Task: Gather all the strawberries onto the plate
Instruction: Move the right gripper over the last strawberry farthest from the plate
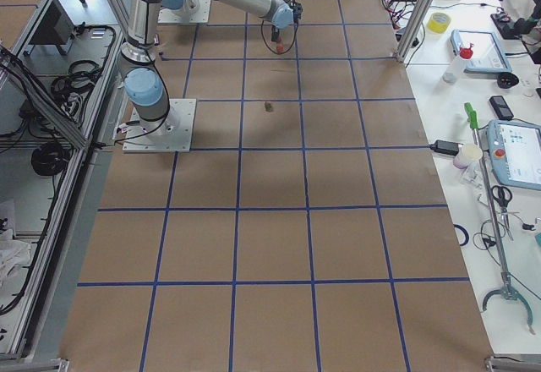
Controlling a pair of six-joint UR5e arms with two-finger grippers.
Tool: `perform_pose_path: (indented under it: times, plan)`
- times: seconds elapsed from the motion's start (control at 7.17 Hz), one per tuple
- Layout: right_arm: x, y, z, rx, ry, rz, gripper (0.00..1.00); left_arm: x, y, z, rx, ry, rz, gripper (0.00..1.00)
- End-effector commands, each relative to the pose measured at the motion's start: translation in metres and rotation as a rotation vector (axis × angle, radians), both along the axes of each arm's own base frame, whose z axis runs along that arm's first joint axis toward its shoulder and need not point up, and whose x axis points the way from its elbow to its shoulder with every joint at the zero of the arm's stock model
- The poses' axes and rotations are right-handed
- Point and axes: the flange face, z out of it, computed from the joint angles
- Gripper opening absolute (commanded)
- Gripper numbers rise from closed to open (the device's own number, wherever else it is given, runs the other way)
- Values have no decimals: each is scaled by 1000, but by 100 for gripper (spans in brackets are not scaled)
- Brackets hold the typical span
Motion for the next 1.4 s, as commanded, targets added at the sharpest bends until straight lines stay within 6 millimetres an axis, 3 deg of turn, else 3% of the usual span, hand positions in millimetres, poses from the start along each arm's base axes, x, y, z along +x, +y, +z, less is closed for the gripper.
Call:
perform_pose_path:
  times: [0.0, 0.14, 0.28, 0.42, 0.56, 0.7, 0.84, 1.26]
  plan:
    - [-84, -38, 29, -114, 186, 89, 100, 0, 0, 0, -4, 0, 0, 100]
    - [-132, -51, 38, -107, 202, 37, 100, 0, 0, 0, -4, 0, 0, 100]
    - [-193, -41, 25, -66, 257, 60, 100, 0, -1, 1, -7, 0, 0, 100]
    - [-245, -19, 12, -36, 241, 44, 100, 0, 0, 0, -4, -1, 0, 100]
    - [-284, -5, -3, -53, 244, 101, 100, 0, 0, 0, -4, -2, 1, 100]
    - [-309, 8, -24, -59, 239, 144, 100, 0, 1, 3, -10, -3, 1, 100]
    - [-322, 23, -42, -45, 236, 130, 100, 0, 0, 2, -10, 0, 0, 100]
    - [-322, 37, -57, -10, 221, 116, 95, 0, 0, 0, -2, -3, 0, 100]
